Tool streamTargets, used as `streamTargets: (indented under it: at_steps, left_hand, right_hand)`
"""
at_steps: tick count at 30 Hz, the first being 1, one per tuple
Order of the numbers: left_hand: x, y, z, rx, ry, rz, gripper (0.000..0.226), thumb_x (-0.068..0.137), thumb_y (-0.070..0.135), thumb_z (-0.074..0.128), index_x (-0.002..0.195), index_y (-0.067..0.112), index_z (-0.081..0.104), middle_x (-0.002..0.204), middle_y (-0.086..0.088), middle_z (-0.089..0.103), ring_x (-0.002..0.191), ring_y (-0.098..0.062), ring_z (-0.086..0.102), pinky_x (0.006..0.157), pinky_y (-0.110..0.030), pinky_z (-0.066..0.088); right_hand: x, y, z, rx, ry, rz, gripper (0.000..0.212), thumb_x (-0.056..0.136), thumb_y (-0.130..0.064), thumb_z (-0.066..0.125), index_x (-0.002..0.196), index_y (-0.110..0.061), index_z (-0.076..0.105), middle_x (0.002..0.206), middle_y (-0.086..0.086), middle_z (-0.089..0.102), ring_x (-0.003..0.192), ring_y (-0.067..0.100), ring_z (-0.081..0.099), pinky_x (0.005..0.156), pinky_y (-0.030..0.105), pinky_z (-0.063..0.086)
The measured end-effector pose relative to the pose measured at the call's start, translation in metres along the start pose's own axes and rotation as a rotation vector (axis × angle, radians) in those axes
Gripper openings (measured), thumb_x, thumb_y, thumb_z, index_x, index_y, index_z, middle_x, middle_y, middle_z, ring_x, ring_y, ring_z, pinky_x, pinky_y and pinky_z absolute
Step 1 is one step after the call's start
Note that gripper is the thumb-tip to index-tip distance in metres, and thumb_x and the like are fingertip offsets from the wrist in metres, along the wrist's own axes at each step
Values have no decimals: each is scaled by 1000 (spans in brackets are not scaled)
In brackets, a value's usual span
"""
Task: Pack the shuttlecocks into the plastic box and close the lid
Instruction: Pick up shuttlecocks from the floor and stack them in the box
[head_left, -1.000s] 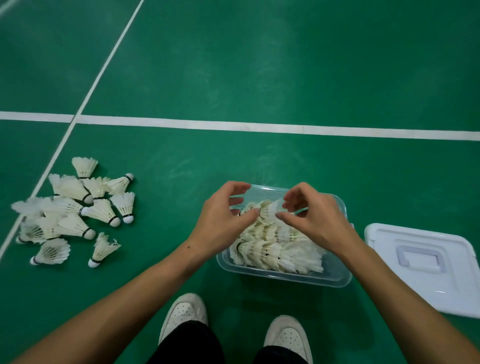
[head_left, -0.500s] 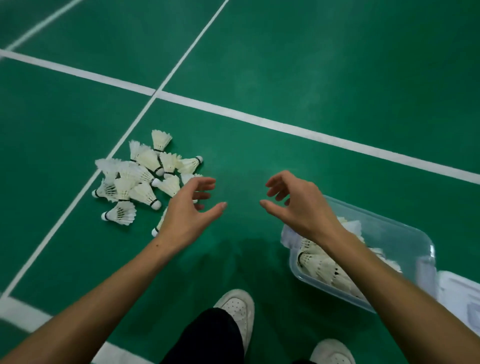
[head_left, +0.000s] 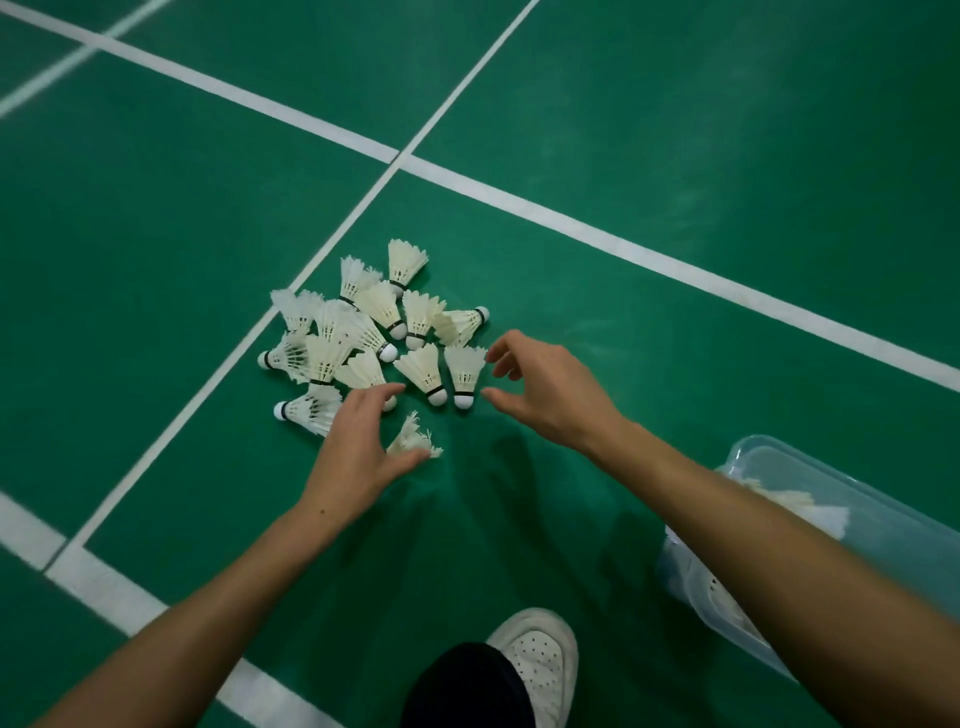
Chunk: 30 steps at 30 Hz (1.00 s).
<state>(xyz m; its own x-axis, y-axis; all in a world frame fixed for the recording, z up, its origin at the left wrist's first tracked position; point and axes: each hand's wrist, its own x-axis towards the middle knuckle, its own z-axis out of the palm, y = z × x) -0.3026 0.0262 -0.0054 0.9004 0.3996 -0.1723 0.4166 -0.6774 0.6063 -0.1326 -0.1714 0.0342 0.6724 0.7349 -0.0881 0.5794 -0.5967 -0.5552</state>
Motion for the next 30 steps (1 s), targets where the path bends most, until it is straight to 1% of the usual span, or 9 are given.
streamTargets:
  at_steps: [5, 9, 13, 16, 18, 20, 22, 25, 30]
  left_hand:
    - [9, 0, 18, 93, -72, -49, 120, 72, 39, 96, 164, 31, 19, 145, -6, 49, 120, -26, 60, 103, -48, 53]
    - [26, 5, 21, -21, -73, -147, 140, 72, 35, 97, 164, 40, -9, 111, -8, 68, 98, -27, 66, 89, -45, 57]
    - [48, 17, 16, -76, -90, -165, 146, 71, 36, 98, 162, 43, -17, 78, -12, 68, 72, -28, 68, 66, -43, 60]
    - [66, 25, 14, -131, -177, -234, 144, 66, 40, 100, 165, 33, -5, 86, -6, 71, 82, -19, 69, 70, -32, 53]
    - [75, 24, 16, -161, -220, -265, 130, 63, 43, 101, 161, 27, 17, 93, -1, 69, 86, -16, 69, 79, -36, 56]
    - [78, 22, 18, -211, -197, -300, 113, 58, 45, 103, 144, 23, 33, 98, 1, 68, 90, -20, 71, 85, -46, 62]
    - [76, 19, 17, -249, -162, -340, 98, 54, 48, 103, 125, 20, 41, 99, -1, 68, 91, -22, 72, 78, -50, 66]
    - [67, 13, 16, -222, -146, -362, 91, 39, 69, 96, 101, 14, 58, 93, -4, 72, 87, -26, 74, 78, -52, 65]
    - [37, 32, 19, -307, -64, -286, 57, 59, 46, 102, 92, 15, 67, 89, -2, 78, 86, -22, 75, 79, -43, 61]
  right_hand:
    - [33, -1, 21, -105, 7, -16, 48, 93, -33, 75, 135, -21, 54, 133, 3, 59, 121, 26, 53, 98, 46, 52]
    - [46, 3, 36, -123, -31, -13, 54, 96, -25, 72, 144, -20, 49, 143, 5, 55, 129, 29, 50, 105, 43, 48]
    - [50, 12, 46, -111, -68, 14, 56, 96, -18, 70, 146, -22, 45, 140, 6, 59, 126, 30, 52, 104, 47, 49]
    - [50, 17, 46, -106, -62, 37, 52, 97, -16, 67, 144, -22, 46, 129, 7, 65, 119, 31, 53, 96, 49, 52]
    - [46, 18, 44, -104, -70, 48, 46, 99, -16, 64, 142, -22, 47, 126, 7, 68, 115, 31, 54, 88, 48, 53]
    - [40, 19, 39, -109, -86, 47, 45, 100, -18, 64, 141, -23, 48, 127, 6, 69, 116, 30, 58, 85, 48, 55]
    - [30, 21, 31, -91, -85, 51, 45, 100, -18, 64, 141, -24, 47, 126, 5, 71, 114, 31, 64, 83, 49, 57]
    - [10, 25, 14, -58, -62, 64, 47, 98, -20, 65, 140, -27, 44, 123, 1, 74, 109, 32, 68, 83, 49, 57]
    - [-34, 31, -22, 90, 37, 80, 49, 95, -20, 71, 138, -28, 49, 115, -3, 74, 103, 26, 69, 84, 50, 58]
